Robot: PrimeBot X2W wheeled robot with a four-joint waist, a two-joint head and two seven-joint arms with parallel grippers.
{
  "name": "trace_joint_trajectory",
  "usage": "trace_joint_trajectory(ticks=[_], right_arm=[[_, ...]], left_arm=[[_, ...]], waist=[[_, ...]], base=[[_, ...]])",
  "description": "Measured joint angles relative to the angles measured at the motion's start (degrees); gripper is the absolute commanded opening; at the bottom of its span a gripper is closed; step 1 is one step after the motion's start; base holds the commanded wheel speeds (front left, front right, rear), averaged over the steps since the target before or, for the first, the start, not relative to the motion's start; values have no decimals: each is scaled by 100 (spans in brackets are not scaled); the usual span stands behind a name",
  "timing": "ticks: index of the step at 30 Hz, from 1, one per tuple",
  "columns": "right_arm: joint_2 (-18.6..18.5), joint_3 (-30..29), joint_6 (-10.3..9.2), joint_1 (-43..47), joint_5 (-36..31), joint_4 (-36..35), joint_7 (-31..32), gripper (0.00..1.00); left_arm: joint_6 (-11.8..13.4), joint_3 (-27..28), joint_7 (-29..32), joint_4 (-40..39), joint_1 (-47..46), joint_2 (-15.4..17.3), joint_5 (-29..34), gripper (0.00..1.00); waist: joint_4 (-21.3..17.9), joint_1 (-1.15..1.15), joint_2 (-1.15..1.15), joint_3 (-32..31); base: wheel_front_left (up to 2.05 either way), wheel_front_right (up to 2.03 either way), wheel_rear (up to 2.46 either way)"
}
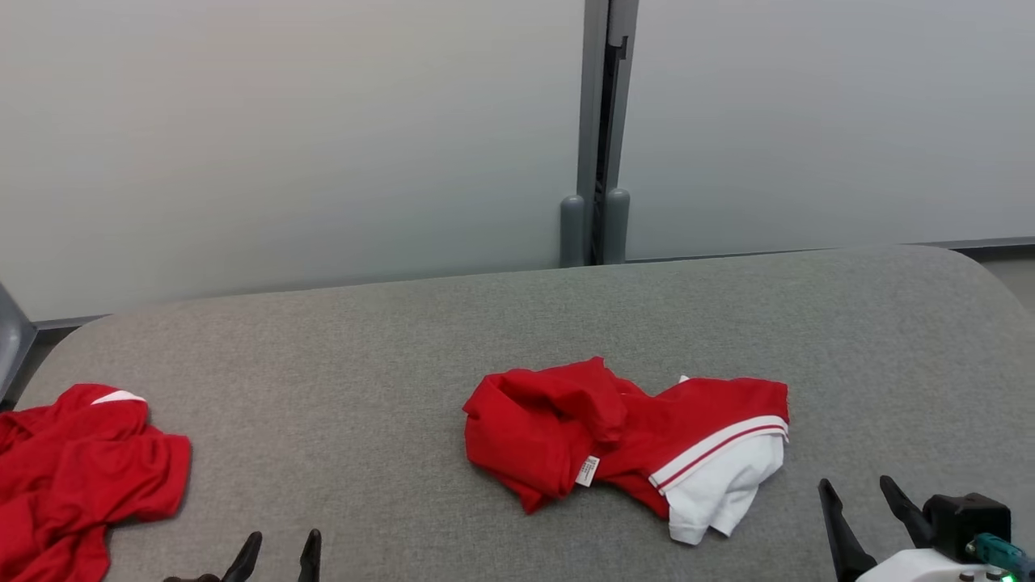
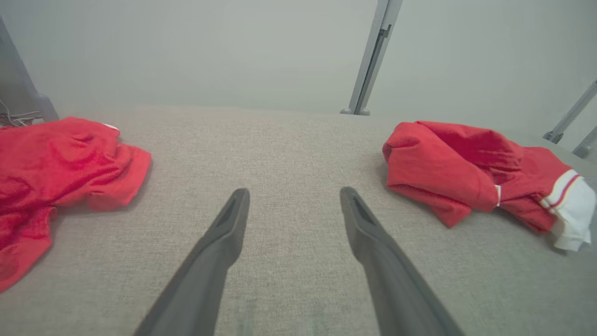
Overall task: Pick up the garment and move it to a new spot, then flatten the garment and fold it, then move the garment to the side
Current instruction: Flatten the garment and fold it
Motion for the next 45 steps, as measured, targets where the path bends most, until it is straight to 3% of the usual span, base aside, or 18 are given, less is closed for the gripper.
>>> trace_joint_trajectory(ticks=[8,16,19,24,31,32,34,40,45], right_arm=[[-3,137,0,-83,8,-34,42,100],[4,250,0,-221,-63,-90,98,100],[-2,271,0,-270,-46,-82,96,100],[-5,307,0,-282,44,-19,51,100],[-3,336,0,-321,145,64,-42,100],[-3,338,0,-321,166,82,-52,100],[-3,334,0,-322,172,110,-64,100],[-1,323,0,-354,181,171,-112,100],[-3,345,0,-403,167,145,-156,100]], left_arm=[[-412,-399,474,98,-638,-364,-359,100],[-665,-1000,1307,1009,-1848,-804,-548,100],[-556,-1088,1360,1339,-2198,-884,-474,100],[-71,-1114,1400,1940,-2569,-969,-369,100],[556,-958,1212,2443,-2970,-1016,-356,100],[588,-950,1217,2498,-2997,-1015,-376,97],[577,-966,1201,2539,-3039,-1016,-399,0],[263,-1144,939,2405,-3403,-1028,-431,0],[27,-1266,277,1491,-4055,-1043,-647,0]], waist=[[-630,0,0,90],[-1515,0,0,296],[-1856,0,0,394],[-2303,0,0,569],[-2589,0,0,766],[-2599,0,0,775],[-2596,0,0,783],[-2430,0,0,773],[-2109,0,0,731]], base=[[0,0,0],[0,0,0],[0,0,0],[0,0,0],[0,0,0],[0,0,0],[0,0,0],[0,0,0],[0,0,0]])
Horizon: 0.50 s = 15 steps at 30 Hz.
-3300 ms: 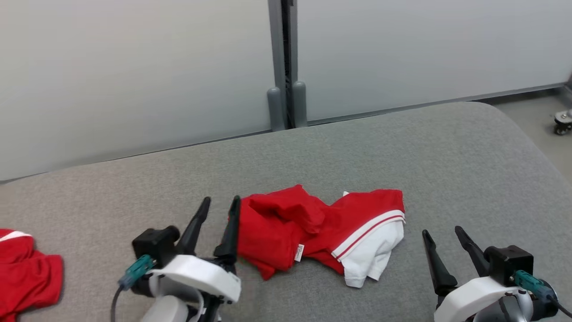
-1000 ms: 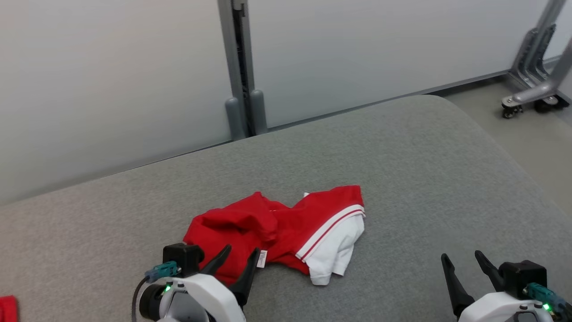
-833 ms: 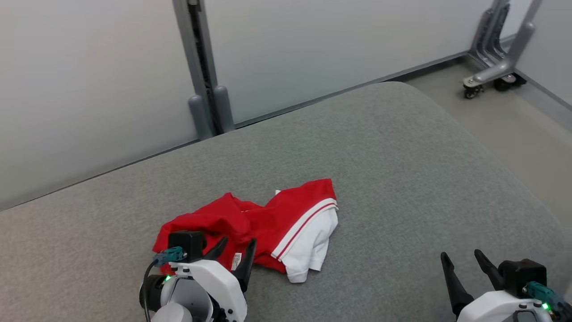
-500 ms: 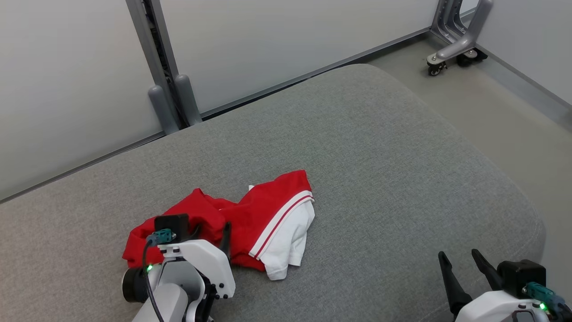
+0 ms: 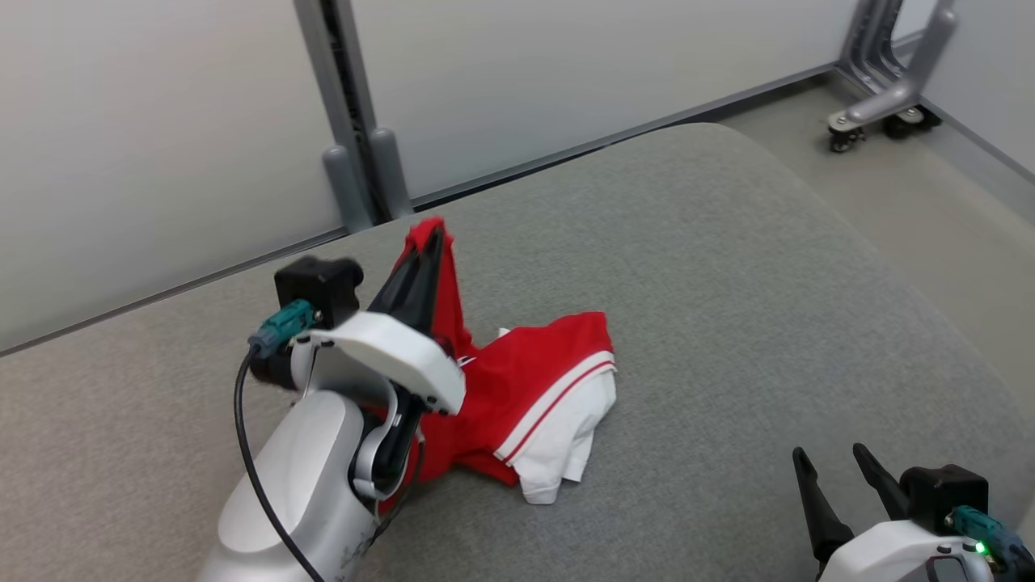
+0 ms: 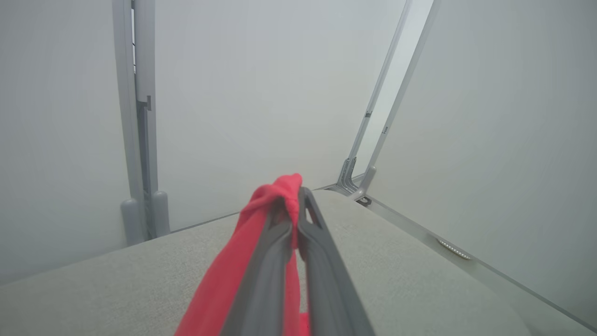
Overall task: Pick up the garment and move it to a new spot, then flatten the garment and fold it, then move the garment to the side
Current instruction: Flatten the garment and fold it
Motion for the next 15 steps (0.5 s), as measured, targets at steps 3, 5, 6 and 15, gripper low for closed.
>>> trace_joint_trajectory(ticks=[3,5,6,15], right_arm=[[-1,48,0,-66,-7,-58,-9,100],[-2,110,0,-185,-37,-112,-8,100],[-1,151,0,-254,-43,-124,1,100],[-3,316,0,-944,35,-214,704,100]], left_arm=[[45,-75,54,-448,0,-5,-138,0],[164,-98,203,-758,174,9,-165,0],[230,-97,263,-931,354,47,-172,0],[757,-52,756,-2116,2098,661,-289,0]], waist=[[181,0,0,-34],[305,0,0,-46],[372,0,0,-49],[1060,0,0,-21]], base=[[0,0,0],[0,0,0],[0,0,0],[0,0,0]])
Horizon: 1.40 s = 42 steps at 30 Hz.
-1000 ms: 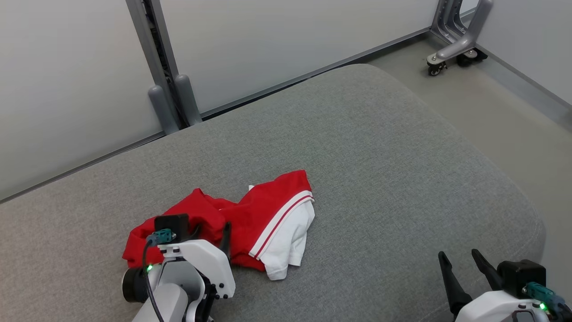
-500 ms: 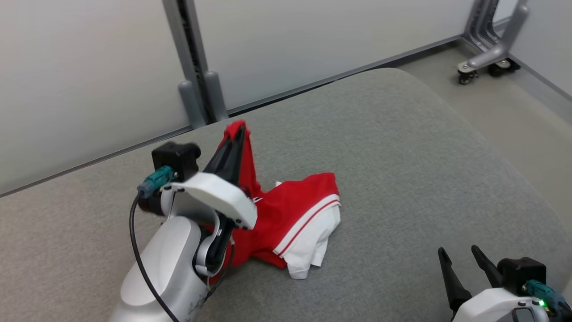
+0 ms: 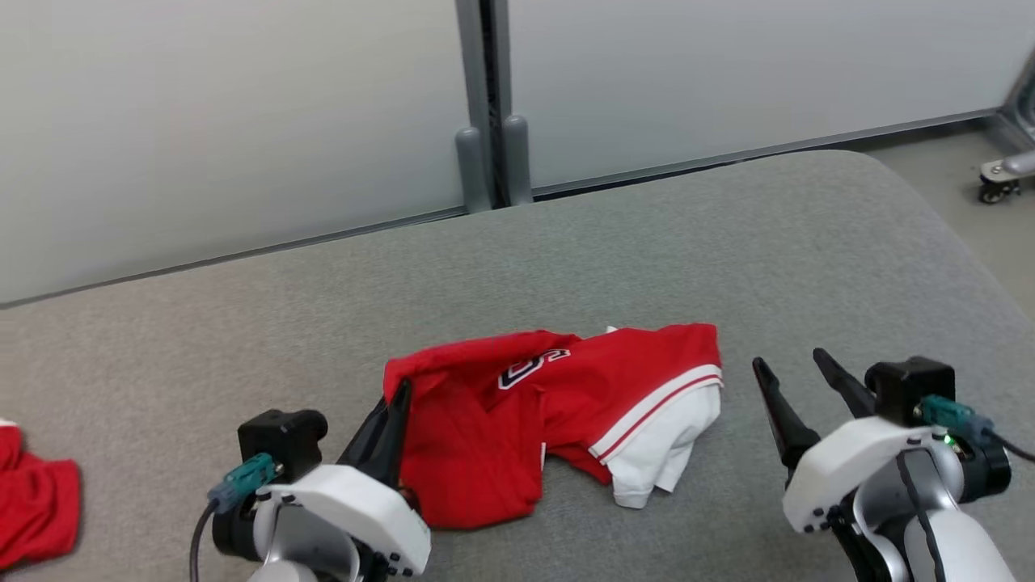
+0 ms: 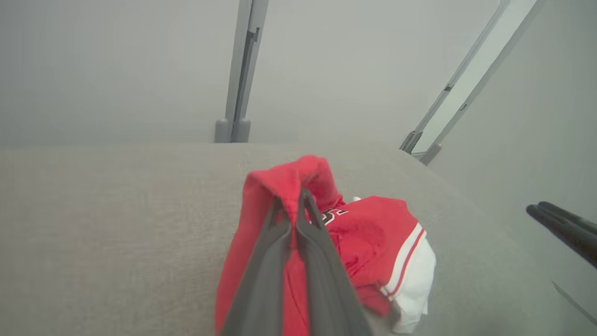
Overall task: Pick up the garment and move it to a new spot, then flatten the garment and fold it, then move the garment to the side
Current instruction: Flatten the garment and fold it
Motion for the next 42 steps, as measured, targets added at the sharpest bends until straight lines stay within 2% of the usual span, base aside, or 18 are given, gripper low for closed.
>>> trace_joint_trajectory(ticks=[3,6,16,21,22,23,24,34,39,42], right_arm=[[0,20,-1,-343,31,110,442,100],[11,1,0,-669,64,387,832,100],[7,-170,0,-1776,-179,1924,2035,100],[-1,-232,0,-2069,-409,2643,2374,100],[2,-216,0,-2091,-423,2747,2375,90],[3,-179,0,-2115,-422,2843,2375,40],[3,-138,0,-2122,-422,2886,2358,0],[9,24,0,-2335,-509,2894,1323,0],[5,14,0,-2772,-494,2702,363,0],[11,-69,0,-3150,-497,2599,-459,0]], left_arm=[[111,77,47,-94,321,134,-49,0],[109,79,73,-88,425,140,-105,0],[-100,-188,70,91,149,-99,-151,0],[-156,-276,75,192,76,-147,-146,0],[-169,-286,76,212,66,-154,-154,0],[-193,-291,75,229,65,-157,-154,0],[-194,-293,67,243,65,-160,-155,0],[-346,-133,-358,363,-133,-178,-238,0],[-502,-52,-610,432,-773,-216,-153,0],[-575,73,-892,460,-1363,-219,-9,0]], waist=[[282,0,0,46],[537,0,0,110],[1177,0,0,382],[1362,0,0,552],[1391,0,0,574],[1415,0,0,593],[1431,0,0,607],[1302,0,0,430],[1166,0,0,260],[1092,0,0,138]], base=[[0,0,0],[0,0,0],[0,0,0],[0,0,0],[0,0,0],[0,0,0],[0,0,0],[0,0,0],[0,0,0],[0,0,0]])
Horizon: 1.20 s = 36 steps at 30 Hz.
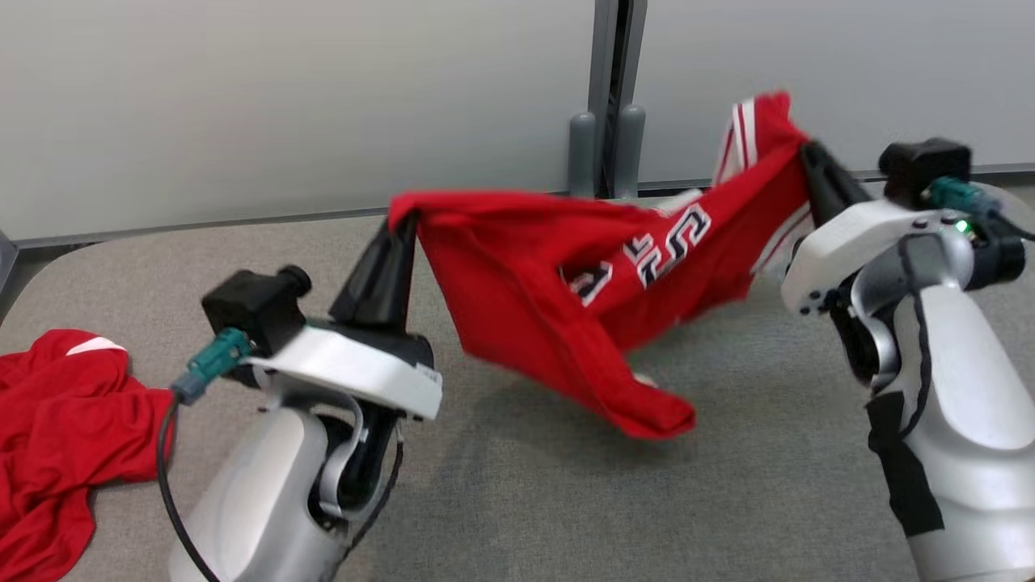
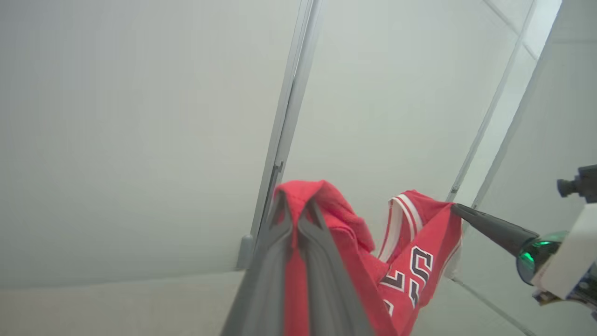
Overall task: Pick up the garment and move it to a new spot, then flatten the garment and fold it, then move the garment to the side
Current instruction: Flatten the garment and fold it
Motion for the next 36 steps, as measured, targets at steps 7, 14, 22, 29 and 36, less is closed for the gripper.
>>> trace_joint_trajectory(ticks=[7,14,22,29,36], right_arm=[[-10,-513,0,52,-13,-83,-620,0],[-16,-1276,-1,2497,93,-577,509,0],[2,-1397,-1,3893,593,-2316,1720,100],[-11,-1347,-1,3080,380,-3176,2558,100],[-14,-1451,-1,1331,-213,-1340,2843,100]], left_arm=[[-126,24,-208,-47,-237,-70,-53,0],[63,-258,299,-76,1482,-31,-530,0],[442,32,626,-545,2321,506,-733,0],[482,21,757,-610,2293,573,-738,0],[308,-257,754,-512,1900,293,-693,0]], waist=[[-84,0,0,-224],[1,0,0,-180],[26,0,0,-55],[69,0,0,-10],[275,0,0,288]], base=[[0,0,0],[0,0,0],[0,0,0],[0,0,0],[0,0,0]])
